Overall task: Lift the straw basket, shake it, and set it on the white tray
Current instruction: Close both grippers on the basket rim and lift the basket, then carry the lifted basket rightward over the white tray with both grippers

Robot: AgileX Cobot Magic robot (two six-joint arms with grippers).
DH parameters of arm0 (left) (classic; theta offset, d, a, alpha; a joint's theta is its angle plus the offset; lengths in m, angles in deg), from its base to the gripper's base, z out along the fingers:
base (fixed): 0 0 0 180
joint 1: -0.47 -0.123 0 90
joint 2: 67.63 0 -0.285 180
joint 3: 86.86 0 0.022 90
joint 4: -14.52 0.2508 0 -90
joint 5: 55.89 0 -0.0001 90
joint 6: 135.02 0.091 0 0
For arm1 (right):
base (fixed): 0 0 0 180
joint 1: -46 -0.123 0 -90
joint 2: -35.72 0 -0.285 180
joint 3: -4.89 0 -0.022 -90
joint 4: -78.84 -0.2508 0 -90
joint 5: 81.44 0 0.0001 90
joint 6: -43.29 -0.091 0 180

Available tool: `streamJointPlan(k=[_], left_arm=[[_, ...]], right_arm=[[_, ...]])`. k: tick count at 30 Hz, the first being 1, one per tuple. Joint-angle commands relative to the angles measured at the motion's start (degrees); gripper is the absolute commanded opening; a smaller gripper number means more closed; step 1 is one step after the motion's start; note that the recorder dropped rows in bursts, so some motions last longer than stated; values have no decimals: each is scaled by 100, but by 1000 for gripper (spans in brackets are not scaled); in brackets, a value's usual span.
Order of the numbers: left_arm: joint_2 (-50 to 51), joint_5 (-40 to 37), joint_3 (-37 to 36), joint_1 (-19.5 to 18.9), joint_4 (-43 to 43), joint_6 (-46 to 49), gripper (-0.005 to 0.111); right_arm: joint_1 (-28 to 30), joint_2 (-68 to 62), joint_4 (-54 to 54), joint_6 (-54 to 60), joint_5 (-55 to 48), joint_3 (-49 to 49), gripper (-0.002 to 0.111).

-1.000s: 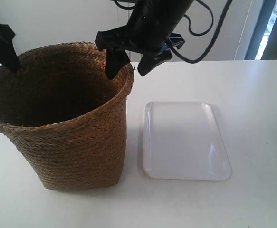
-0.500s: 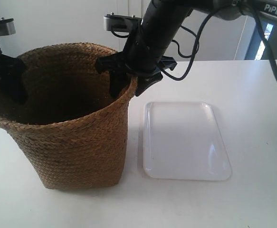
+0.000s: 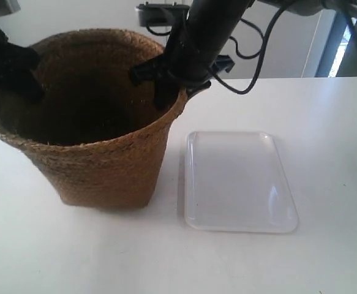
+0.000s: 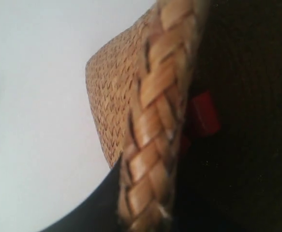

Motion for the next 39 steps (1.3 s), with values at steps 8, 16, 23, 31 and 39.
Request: streamJointPlan(k=[8, 16, 23, 31, 39], left_arm=[[-977, 2155, -490, 1173, -355, 436, 0], [-1607, 4577, -2052, 1833, -235, 436, 0], [-2365, 5591, -3454, 1853, -150, 434, 0], [-2957, 6367, -4674, 1853, -58, 472, 0], [-3030, 6839, -4957, 1853, 43, 492, 0]], right_arm=[[5, 1165, 1238, -171, 836, 78, 0], [5, 2438, 2061, -920, 2482, 1876, 0], [-129, 3468, 2168, -1509, 4540, 4161, 0], [-414, 3566, 2482, -1759, 6791, 5829, 0], [-400, 3566, 1881, -89, 7785, 6073, 0]])
